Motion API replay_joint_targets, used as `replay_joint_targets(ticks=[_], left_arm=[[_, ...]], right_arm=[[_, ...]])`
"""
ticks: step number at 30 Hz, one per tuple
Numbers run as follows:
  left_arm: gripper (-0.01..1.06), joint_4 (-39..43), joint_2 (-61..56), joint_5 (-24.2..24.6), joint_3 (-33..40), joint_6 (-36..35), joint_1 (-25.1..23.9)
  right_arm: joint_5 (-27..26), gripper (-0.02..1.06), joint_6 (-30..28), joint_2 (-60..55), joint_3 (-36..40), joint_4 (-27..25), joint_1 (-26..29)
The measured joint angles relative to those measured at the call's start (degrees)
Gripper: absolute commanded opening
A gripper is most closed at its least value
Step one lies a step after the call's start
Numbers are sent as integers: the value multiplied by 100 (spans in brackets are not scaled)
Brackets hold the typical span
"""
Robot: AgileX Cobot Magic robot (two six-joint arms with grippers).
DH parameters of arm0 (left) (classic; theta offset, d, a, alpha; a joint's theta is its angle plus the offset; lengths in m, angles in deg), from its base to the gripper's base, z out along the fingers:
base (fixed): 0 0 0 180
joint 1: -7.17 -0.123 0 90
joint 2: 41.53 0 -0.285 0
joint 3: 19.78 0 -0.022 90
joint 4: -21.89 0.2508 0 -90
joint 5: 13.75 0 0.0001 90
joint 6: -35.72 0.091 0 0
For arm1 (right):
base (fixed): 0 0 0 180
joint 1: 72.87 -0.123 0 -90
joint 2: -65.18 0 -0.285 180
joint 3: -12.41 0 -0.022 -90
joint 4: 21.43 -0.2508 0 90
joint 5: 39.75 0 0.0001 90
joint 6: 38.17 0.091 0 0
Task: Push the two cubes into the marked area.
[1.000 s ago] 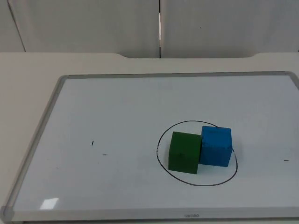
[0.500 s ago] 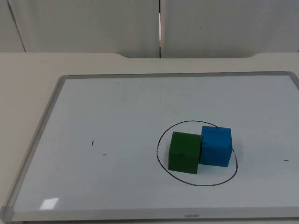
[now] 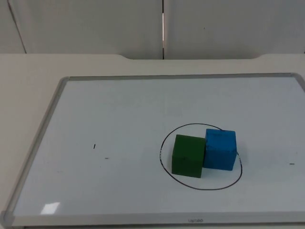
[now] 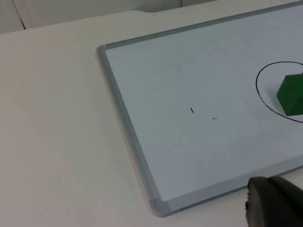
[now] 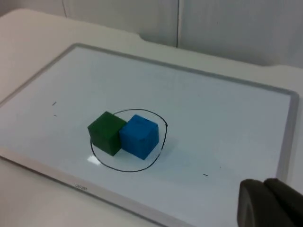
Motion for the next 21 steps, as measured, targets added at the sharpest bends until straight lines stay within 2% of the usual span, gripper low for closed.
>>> replay_joint_targets(ticks=[8, 21], left_arm=[[0, 0, 0, 0, 0, 0, 0], [0, 0, 0, 0, 0, 0, 0]], right_arm=[[372, 1, -23, 21, 146, 155, 0], [396, 1, 15, 21, 146, 215, 0]])
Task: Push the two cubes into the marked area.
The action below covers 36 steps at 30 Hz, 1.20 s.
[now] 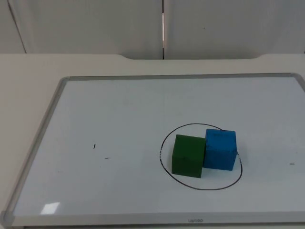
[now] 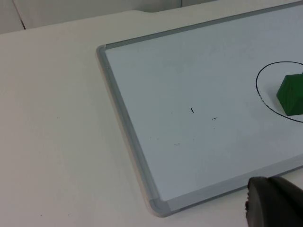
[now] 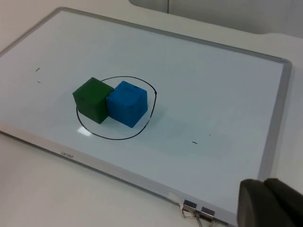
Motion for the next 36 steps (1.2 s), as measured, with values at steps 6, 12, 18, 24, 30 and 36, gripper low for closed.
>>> replay_joint_targets(ticks=[6, 12, 18, 24, 30, 36], left_arm=[[0, 0, 0, 0, 0, 0, 0], [0, 0, 0, 0, 0, 0, 0], [0, 0, 0, 0, 0, 0, 0], [28, 0, 0, 0, 0, 0, 0], [68, 0, 0, 0, 0, 0, 0], [98, 0, 0, 0, 0, 0, 0]], right_arm=[[0, 1, 0, 0, 0, 0, 0], [0, 2, 0, 0, 0, 0, 0], [0, 22, 0, 0, 0, 0, 0], [0, 62, 0, 0, 0, 0, 0], [0, 69, 0, 0, 0, 0, 0], [0, 69, 0, 0, 0, 0, 0]])
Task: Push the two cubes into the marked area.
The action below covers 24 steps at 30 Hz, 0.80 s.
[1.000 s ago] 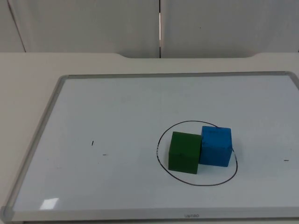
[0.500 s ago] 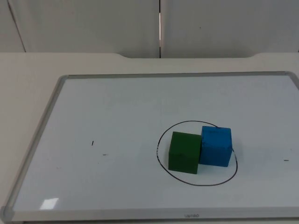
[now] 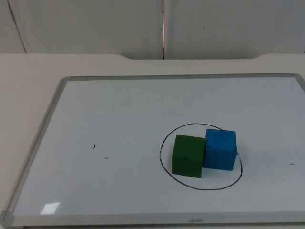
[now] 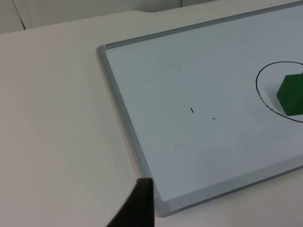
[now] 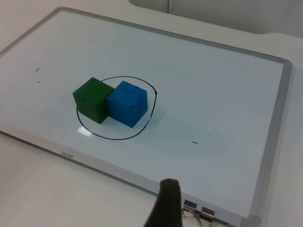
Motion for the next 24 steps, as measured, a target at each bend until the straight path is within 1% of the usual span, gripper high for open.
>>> replay_joint_targets(ticks=[7, 9, 10, 11, 13, 14, 24], left_arm=[[98, 0, 0, 0, 0, 0, 0], [98, 0, 0, 0, 0, 0, 0], [98, 0, 0, 0, 0, 0, 0], [99, 0, 0, 0, 0, 0, 0], [105, 0, 0, 0, 0, 0, 0], [105, 0, 0, 0, 0, 0, 0], [105, 0, 0, 0, 0, 0, 0]], right_arm=[[0, 70, 0, 0, 0, 0, 0], [0, 79, 0, 0, 0, 0, 0], [0, 79, 0, 0, 0, 0, 0], [0, 84, 0, 0, 0, 0, 0], [0, 100, 0, 0, 0, 0, 0], [0, 106, 0, 0, 0, 0, 0], [0, 105, 0, 0, 0, 0, 0]])
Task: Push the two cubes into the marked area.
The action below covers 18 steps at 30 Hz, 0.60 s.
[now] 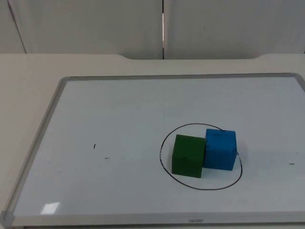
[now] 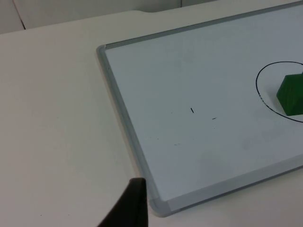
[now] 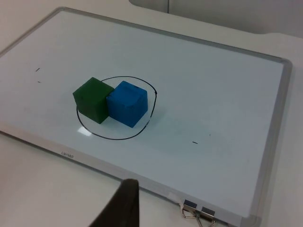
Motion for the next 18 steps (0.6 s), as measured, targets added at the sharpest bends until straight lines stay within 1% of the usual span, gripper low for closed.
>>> replay_joint_targets(ticks=[18], left_arm=[[105, 0, 0, 0, 0, 0, 0]], right_arm=[[0, 105, 33, 0, 0, 0, 0]])
